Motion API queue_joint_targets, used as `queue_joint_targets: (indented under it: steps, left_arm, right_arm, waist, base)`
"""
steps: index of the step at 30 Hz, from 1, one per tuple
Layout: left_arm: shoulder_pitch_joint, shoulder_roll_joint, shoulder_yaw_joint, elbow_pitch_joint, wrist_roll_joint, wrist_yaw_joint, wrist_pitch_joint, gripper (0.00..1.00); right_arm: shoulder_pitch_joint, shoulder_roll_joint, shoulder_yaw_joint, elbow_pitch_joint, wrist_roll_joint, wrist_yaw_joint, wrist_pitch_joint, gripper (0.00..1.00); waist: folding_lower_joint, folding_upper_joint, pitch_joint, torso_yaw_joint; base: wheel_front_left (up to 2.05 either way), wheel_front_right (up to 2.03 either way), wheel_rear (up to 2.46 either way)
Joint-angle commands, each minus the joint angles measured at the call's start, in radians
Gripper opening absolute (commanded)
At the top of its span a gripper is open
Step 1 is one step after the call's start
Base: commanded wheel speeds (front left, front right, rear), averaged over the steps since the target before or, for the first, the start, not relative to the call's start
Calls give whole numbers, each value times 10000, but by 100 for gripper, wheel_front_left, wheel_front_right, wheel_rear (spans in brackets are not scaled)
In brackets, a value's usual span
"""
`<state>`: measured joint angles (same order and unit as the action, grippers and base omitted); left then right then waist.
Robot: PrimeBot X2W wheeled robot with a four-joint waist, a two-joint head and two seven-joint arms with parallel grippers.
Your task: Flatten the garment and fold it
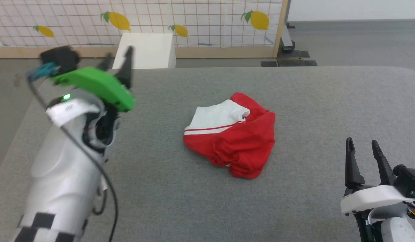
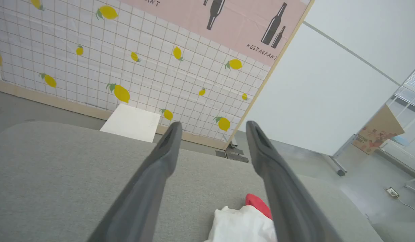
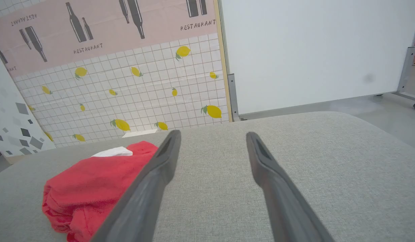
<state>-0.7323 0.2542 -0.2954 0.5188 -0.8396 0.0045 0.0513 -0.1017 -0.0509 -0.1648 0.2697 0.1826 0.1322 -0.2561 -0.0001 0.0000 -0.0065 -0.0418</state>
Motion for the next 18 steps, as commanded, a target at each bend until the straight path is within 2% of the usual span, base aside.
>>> queue_joint_targets:
  steps: [1,5,9,18]
  left_arm:
    - [467,278,60,-174,396,156,-572,100]
    - [1330,989,-115,-743,1475,565,-1760,100]
    - [2221,1440,-350,-1277,2227,937,-2410,100]
    - [3932,1615,-620,-2058,2677,1499,-2747,100]
  right_arm:
    - [104,7,18,4,33,-15,-56,100]
    - [131,7,-13,-32,18,-15,-56,100]
    - [98,7,33,-84,26,-15,-56,100]
    - [-68,7,299,-64,-17,-15,-56,100]
  waist:
    - [1,0,-97,129]
    - [1,0,-75,250]
    - [1,0,34,313]
    - [1,0,372,304]
  base:
    - [0,0,0]
    - [0,0,0]
    - [0,0,0]
    - [0,0,0]
